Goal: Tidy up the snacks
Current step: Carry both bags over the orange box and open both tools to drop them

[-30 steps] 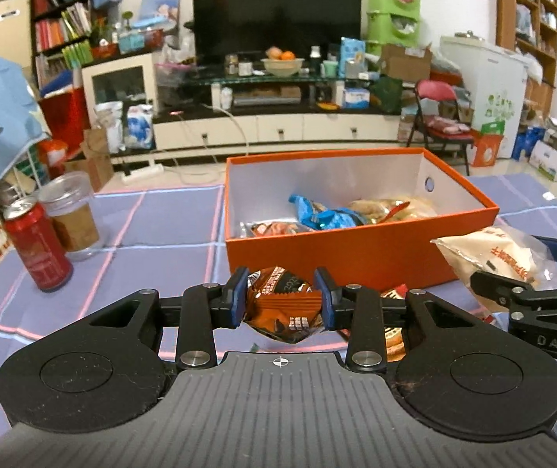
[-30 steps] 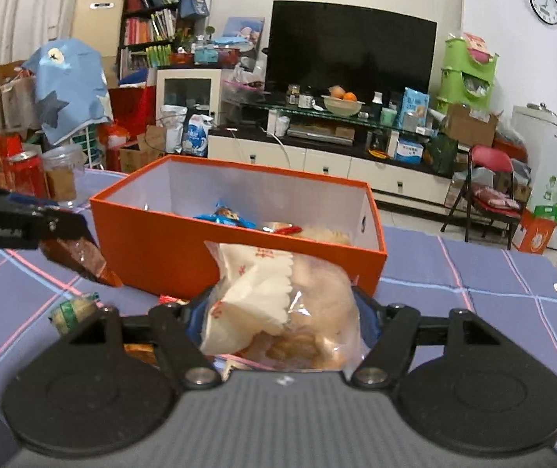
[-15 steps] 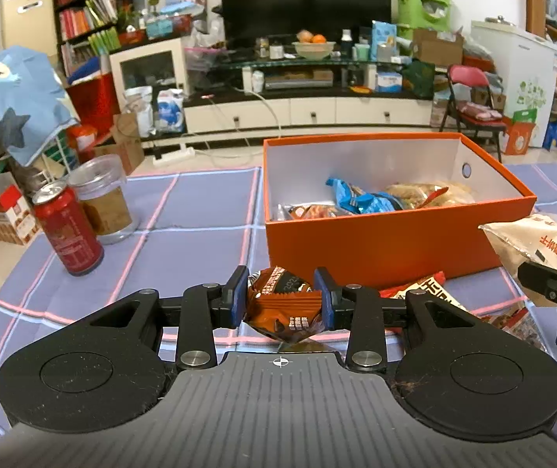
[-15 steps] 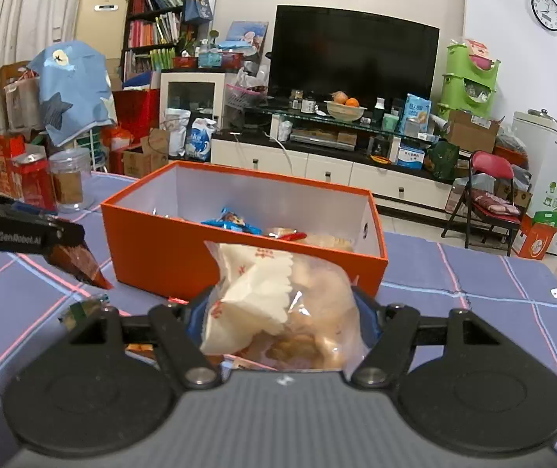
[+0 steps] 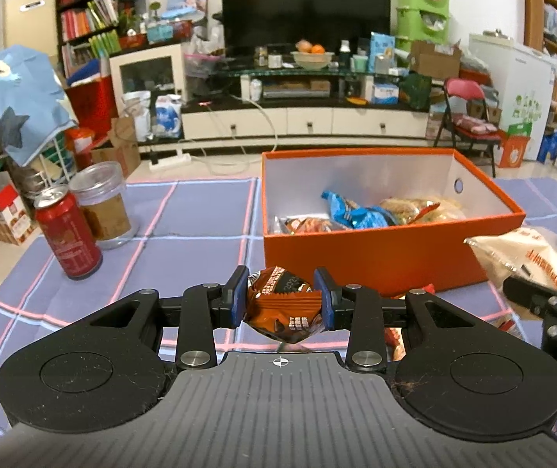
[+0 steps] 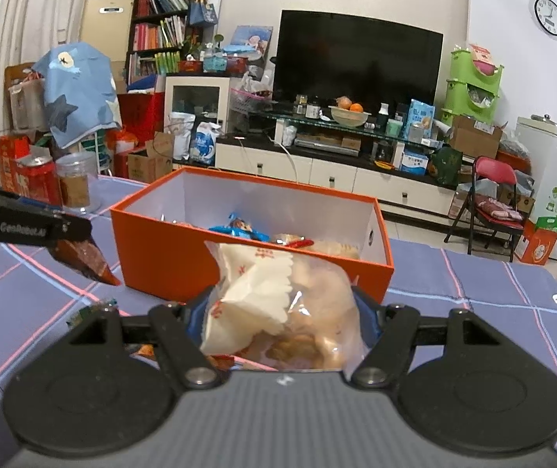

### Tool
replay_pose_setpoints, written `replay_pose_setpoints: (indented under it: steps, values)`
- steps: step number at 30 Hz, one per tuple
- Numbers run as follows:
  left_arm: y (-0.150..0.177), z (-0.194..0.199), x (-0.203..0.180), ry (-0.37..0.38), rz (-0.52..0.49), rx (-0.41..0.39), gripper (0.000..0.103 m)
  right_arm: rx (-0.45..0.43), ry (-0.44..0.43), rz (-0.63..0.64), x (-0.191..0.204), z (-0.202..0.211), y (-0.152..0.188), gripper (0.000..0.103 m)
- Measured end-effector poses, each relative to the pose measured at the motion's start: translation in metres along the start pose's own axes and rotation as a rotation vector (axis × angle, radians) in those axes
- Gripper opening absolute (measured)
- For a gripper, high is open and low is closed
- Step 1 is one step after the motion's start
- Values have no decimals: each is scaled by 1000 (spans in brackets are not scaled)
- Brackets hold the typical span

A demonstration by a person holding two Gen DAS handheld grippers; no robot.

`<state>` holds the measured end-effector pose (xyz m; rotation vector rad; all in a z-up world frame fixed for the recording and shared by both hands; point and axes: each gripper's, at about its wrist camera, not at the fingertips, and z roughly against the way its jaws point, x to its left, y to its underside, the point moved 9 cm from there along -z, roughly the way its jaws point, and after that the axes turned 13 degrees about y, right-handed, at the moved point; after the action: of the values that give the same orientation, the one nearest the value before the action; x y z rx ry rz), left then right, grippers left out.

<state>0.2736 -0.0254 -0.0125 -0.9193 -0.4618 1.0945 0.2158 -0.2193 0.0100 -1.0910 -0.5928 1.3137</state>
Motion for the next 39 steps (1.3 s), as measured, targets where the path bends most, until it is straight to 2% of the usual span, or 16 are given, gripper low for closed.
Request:
replay_pose_setpoints:
  steps: [13, 17, 21, 22, 24, 25, 26, 28, 29, 30, 31, 33, 36, 39]
  values:
    - [-21, 22, -11, 38, 9, -73, 2, -21, -12, 5, 5, 6, -8, 71]
    - [-47, 19, -10, 40, 19, -107, 2, -57, -25, -33, 4, -7, -45, 71]
    - [-86, -18, -2, 2, 34, -134, 7, -53, -18, -47, 12, -53, -86, 71]
    - [-95, -32, 0, 2, 39, -131, 11, -43, -12, -46, 13, -66, -93, 71]
    - [-109, -65, 1, 38, 57, -98, 51, -4, -4, -37, 17, -94, -101, 72]
    - [-113, -76, 2, 66, 70, -82, 52, 21, -3, -36, 17, -105, -101, 72]
    - [-116, -81, 6, 80, 83, -48, 47, 46, 6, -40, 14, -110, -102, 72]
    - [-118, -64, 11, 95, 79, -74, 56, 15, 5, -84, -1, -94, -107, 76]
    - [-115, -49, 12, 115, 63, -109, 78, -11, 1, -106, -8, -81, -106, 79]
    - [-106, -36, 15, 116, 55, -113, 97, -37, -1, -119, -14, -67, -104, 85]
    - [-92, -25, 20, 100, 64, -107, 101, -59, -4, -117, -16, -57, -101, 89]
    - [-58, -9, 31, 68, 135, -77, 100, -87, 9, -90, -18, -48, -95, 89]
    - [-2, 9, 38, 47, 275, -4, 100, -72, 4, -101, -21, -45, -86, 86]
    - [45, 30, 34, 0, 346, 16, 100, -58, 2, -120, -33, -28, -69, 89]
